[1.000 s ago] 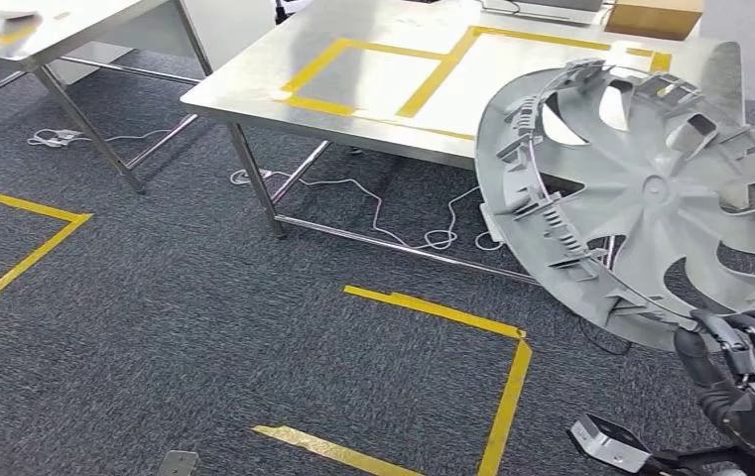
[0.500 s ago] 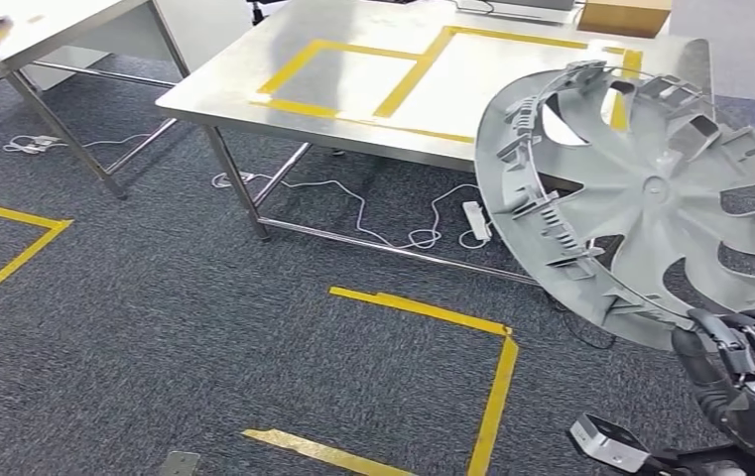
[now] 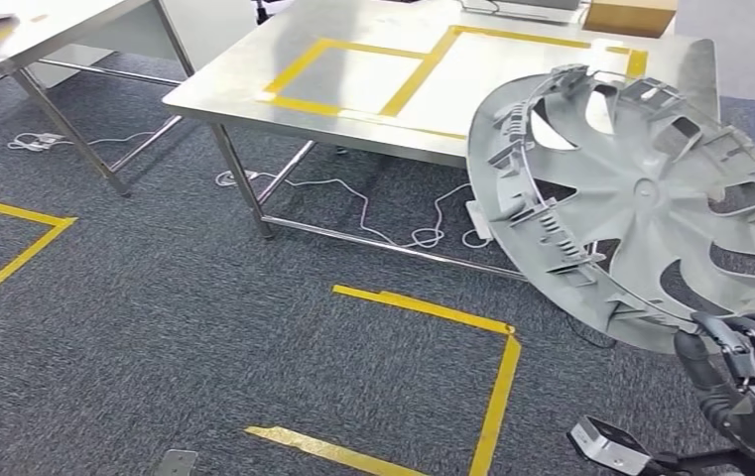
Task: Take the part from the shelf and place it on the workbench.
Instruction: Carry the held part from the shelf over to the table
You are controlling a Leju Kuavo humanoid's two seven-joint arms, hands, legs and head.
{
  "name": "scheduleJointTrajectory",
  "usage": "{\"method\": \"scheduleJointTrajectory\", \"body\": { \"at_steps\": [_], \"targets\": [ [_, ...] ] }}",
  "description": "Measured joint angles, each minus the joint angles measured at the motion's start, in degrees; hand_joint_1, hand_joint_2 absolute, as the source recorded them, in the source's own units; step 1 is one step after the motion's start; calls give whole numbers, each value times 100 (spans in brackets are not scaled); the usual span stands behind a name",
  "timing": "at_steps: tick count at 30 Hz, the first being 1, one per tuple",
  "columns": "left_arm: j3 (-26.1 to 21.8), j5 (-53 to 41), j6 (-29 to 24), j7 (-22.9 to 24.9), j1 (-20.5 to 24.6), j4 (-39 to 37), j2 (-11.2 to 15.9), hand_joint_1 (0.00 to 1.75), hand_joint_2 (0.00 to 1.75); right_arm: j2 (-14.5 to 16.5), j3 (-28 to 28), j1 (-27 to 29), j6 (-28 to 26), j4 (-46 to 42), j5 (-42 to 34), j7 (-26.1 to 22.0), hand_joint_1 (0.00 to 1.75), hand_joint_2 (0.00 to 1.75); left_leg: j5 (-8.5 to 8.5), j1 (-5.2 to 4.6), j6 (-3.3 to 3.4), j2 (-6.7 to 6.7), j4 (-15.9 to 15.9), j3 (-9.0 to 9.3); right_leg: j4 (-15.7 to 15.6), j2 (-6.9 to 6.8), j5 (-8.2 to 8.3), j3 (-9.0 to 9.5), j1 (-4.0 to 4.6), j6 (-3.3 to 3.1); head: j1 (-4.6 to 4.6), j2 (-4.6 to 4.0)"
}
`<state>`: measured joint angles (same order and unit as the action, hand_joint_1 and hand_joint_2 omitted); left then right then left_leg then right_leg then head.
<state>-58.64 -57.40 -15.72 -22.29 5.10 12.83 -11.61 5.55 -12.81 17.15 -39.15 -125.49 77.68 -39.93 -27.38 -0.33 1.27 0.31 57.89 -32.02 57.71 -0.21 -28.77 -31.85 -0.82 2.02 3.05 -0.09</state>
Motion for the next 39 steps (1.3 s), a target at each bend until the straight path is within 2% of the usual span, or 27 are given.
{"method": "scheduleJointTrajectory", "body": {
  "at_steps": [2,4,5,7,8,9,10,12,13,14,17,19,20,22,23,24,25,27,28,29,30,32,34,35,37,38,39],
  "targets": [
    [0,0,0,0,1,0,0,0,175,0,-2,13,0,-1,1,1,175,175,-13,9,-52,2,20,-8,-4,14,20,-2,-2,-73,-1,0],
    [0,0,0,0,8,0,0,0,175,0,-4,13,0,-2,2,1,175,175,-182,21,-112,-4,249,-93,-16,14,31,11,-19,-144,-20,0],
    [0,0,0,0,9,0,0,0,175,0,-6,11,0,-2,2,2,175,175,-347,28,-139,-9,532,-213,-21,12,32,18,-25,-171,-32,0],
    [0,0,0,0,2,0,0,0,175,0,-9,12,0,0,2,2,175,175,-703,36,-168,-11,1316,-569,-19,14,22,20,-18,-200,-50,0],
    [0,0,0,0,-4,0,0,0,175,0,-9,13,0,0,2,2,175,175,-781,38,-169,-11,1602,-706,-18,20,18,24,-13,-206,-49,0],
    [0,0,0,0,-9,0,0,0,175,0,-10,14,0,1,2,2,175,175,-743,38,-160,-11,1690,-756,-16,30,13,32,-7,-211,-50,0],
    [0,0,0,0,-12,0,0,0,175,0,-10,14,0,1,2,2,175,175,-592,36,-139,-12,1542,-697,-16,42,8,46,1,-213,-49,0],
    [0,0,0,0,-11,0,8,0,175,0,-10,13,0,1,2,1,175,175,-163,17,-55,-24,789,-367,-17,62,-10,78,13,-208,-46,0],
    [0,0,-1,0,-11,0,15,0,175,0,-10,12,0,1,1,1,175,175,-23,2,-10,-33,432,-212,-13,71,-19,80,22,-195,-45,0],
    [0,0,-1,0,-7,0,23,0,175,0,-10,12,0,1,1,0,175,175,40,-15,22,-39,193,-114,-10,75,-23,71,25,-174,-46,0],
    [-1,1,-3,0,-7,0,32,0,175,0,-10,14,0,1,1,1,175,175,34,-24,59,-41,14,-65,-27,78,-23,44,19,-79,-49,0],
    [-3,2,-3,0,-6,0,30,0,175,0,-9,12,0,-1,1,2,175,175,65,5,95,-33,-58,-36,120,68,-139,-39,16,-23,-38,0],
    [-4,2,-3,0,0,0,27,0,175,0,-8,9,0,-1,1,1,175,175,78,20,112,-28,-87,-22,356,64,-274,-157,13,1,-29,0],
    [-4,2,-1,0,6,0,22,0,175,0,-4,8,0,0,-1,0,175,175,73,16,130,-21,-92,-18,1119,58,-612,-541,7,41,-20,0],
    [-4,2,-1,0,3,0,19,0,175,0,-3,12,0,1,-1,-1,175,175,67,15,134,-18,-91,-15,1442,57,-700,-719,4,59,-20,0],
    [-5,3,0,0,1,0,15,0,175,0,-2,17,0,1,-1,-1,175,175,60,15,135,-17,-89,-9,1595,54,-684,-819,1,74,-21,0],
    [-5,4,1,0,0,0,11,0,175,0,-2,20,0,1,-1,-1,175,175,48,18,131,-17,-86,4,1499,49,-546,-800,-5,84,-19,0],
    [-8,7,5,0,-1,0,4,0,175,0,-2,17,0,1,-2,-1,175,175,8,27,100,-22,-73,45,764,23,-115,-473,-28,103,-19,0],
    [-9,7,9,-1,1,0,3,0,175,0,-1,13,0,1,-2,-1,175,175,-20,20,72,-27,-51,56,381,12,18,-279,-28,98,-17,0],
    [-10,7,11,-1,3,0,3,0,175,0,1,9,0,-1,-3,0,175,175,-41,11,41,-31,-32,58,132,6,77,-145,-24,73,-17,1],
    [-12,7,13,-2,4,0,3,0,175,0,1,9,0,-3,-4,0,175,175,-55,0,12,-33,-16,54,26,7,64,-81,-14,38,-19,1],
    [-16,7,14,-2,7,0,2,0,175,0,-1,19,0,-6,-5,0,175,175,-79,-3,-37,-30,2,50,22,24,33,-62,-2,-55,-23,1],
    [-18,7,19,-2,12,0,0,0,175,0,-7,24,0,-7,-4,1,175,175,-182,10,-95,-27,136,17,13,26,10,-29,-15,-133,-34,0],
    [-19,7,24,-2,14,0,0,0,175,0,-10,21,0,-8,-3,3,175,175,-303,17,-125,-28,359,-77,7,22,-5,-2,-24,-170,-45,0],
    [-22,7,32,-2,8,0,0,0,175,0,-13,18,0,-8,-2,4,175,175,-623,26,-164,-28,1121,-451,6,17,-50,46,-21,-221,-67,0],
    [-24,7,34,-2,0,0,0,0,175,0,-13,19,0,-8,-1,4,175,175,-731,29,-170,-28,1489,-654,7,20,-72,72,-16,-230,-67,0],
    [-25,7,36,-2,-9,0,0,0,175,0,-13,20,0,-8,2,4,175,175,-738,30,-165,-28,1706,-791,7,29,-98,105,-10,-233,-67,0]
  ]
}}
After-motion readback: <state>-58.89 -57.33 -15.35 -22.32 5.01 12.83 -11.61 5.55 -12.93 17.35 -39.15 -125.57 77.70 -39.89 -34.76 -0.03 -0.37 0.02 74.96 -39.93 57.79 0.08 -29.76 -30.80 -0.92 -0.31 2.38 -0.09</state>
